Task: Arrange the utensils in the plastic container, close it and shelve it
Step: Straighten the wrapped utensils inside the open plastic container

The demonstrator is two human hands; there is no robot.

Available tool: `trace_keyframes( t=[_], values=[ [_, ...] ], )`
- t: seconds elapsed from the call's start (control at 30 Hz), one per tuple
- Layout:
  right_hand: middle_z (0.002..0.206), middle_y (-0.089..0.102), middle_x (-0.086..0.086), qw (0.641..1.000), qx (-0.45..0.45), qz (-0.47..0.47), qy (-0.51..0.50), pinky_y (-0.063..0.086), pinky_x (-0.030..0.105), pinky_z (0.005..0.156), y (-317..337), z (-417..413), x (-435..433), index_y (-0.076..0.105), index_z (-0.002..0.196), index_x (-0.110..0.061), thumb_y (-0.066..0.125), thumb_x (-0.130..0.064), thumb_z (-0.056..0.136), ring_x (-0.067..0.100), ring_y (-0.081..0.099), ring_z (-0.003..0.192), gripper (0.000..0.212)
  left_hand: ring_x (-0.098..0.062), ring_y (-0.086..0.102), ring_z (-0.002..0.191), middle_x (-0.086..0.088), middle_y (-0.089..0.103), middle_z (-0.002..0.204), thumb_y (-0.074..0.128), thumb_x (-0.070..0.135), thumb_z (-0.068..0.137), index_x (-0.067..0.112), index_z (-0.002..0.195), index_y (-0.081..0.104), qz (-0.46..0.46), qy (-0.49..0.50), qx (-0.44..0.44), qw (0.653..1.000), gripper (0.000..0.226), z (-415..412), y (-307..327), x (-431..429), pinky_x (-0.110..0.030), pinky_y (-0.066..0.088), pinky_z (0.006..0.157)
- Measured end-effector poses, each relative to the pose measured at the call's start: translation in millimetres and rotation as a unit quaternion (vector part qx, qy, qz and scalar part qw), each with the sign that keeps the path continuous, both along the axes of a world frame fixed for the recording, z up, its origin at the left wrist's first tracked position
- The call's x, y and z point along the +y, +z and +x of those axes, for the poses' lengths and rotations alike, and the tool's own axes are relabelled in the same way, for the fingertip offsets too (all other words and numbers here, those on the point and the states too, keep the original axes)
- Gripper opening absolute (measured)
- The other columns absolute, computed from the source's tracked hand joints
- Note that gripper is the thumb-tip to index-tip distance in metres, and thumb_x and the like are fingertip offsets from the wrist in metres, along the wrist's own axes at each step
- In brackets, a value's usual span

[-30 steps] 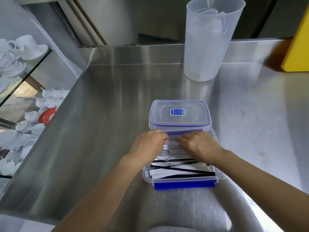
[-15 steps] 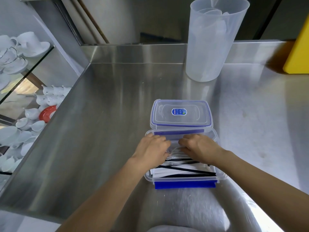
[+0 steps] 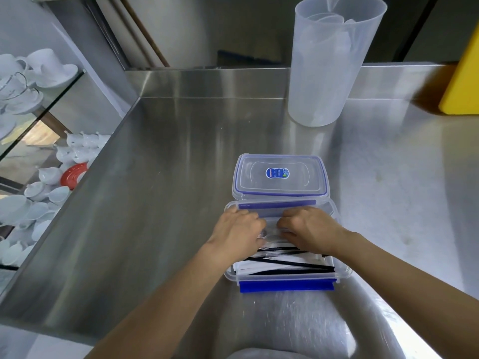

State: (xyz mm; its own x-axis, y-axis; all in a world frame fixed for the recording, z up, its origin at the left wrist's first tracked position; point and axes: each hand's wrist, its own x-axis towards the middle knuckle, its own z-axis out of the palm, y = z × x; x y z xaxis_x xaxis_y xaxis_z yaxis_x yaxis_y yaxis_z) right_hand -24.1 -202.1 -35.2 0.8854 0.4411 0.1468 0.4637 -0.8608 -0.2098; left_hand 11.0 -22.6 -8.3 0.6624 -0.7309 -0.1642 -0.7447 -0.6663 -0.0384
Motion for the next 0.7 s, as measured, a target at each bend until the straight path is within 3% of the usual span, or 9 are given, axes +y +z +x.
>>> trace_keyframes(
  t=[0.07,0.2,0.4,0.7],
  values=[
    [0.060,0.068,0.010,1.000,-0.011,-0.008,-0.005,0.053,0.030,0.045,0,0,0,0.069,0.064,-0.009,0.080,-0.008,0.061,0.028,0.063,0.048,0.012,-0.025,0.060,0.100,-0.003,0.067,0.102,0.055,0.018,0.087,0.018,0.108,0.064,-0.010,0.002,-0.004,1.000,0.022,-1,-4,0,-0.035,0.037,0.089],
    [0.061,0.068,0.011,0.999,-0.027,-0.033,-0.024,0.056,0.034,0.043,-4,2,0,0.067,0.064,-0.008,0.080,-0.009,0.058,0.030,0.065,0.051,0.015,-0.023,0.067,0.068,0.000,0.069,0.070,0.076,0.014,0.066,0.018,0.076,0.071,-0.023,0.016,-0.017,0.999,0.012,-2,-7,-2,-0.031,0.048,0.070],
    [0.054,0.068,0.010,0.991,-0.078,-0.109,-0.018,0.054,0.030,0.042,2,0,4,0.067,0.061,-0.008,0.089,-0.007,0.037,0.026,0.063,0.045,0.033,-0.017,0.057,0.049,0.000,0.056,0.053,0.092,0.015,0.025,0.016,0.047,0.065,-0.026,0.038,-0.036,0.998,0.035,-5,4,-6,-0.022,0.044,0.044],
    [0.055,0.064,0.009,0.983,-0.121,-0.127,-0.047,0.051,0.029,0.043,-2,-2,3,0.065,0.063,-0.008,0.084,-0.003,0.040,0.027,0.061,0.046,0.030,-0.018,0.053,0.038,0.000,0.054,0.042,0.084,0.000,0.019,0.016,0.044,0.062,-0.029,0.041,-0.041,0.998,0.037,-7,2,-5,-0.020,0.046,0.048]
  ],
)
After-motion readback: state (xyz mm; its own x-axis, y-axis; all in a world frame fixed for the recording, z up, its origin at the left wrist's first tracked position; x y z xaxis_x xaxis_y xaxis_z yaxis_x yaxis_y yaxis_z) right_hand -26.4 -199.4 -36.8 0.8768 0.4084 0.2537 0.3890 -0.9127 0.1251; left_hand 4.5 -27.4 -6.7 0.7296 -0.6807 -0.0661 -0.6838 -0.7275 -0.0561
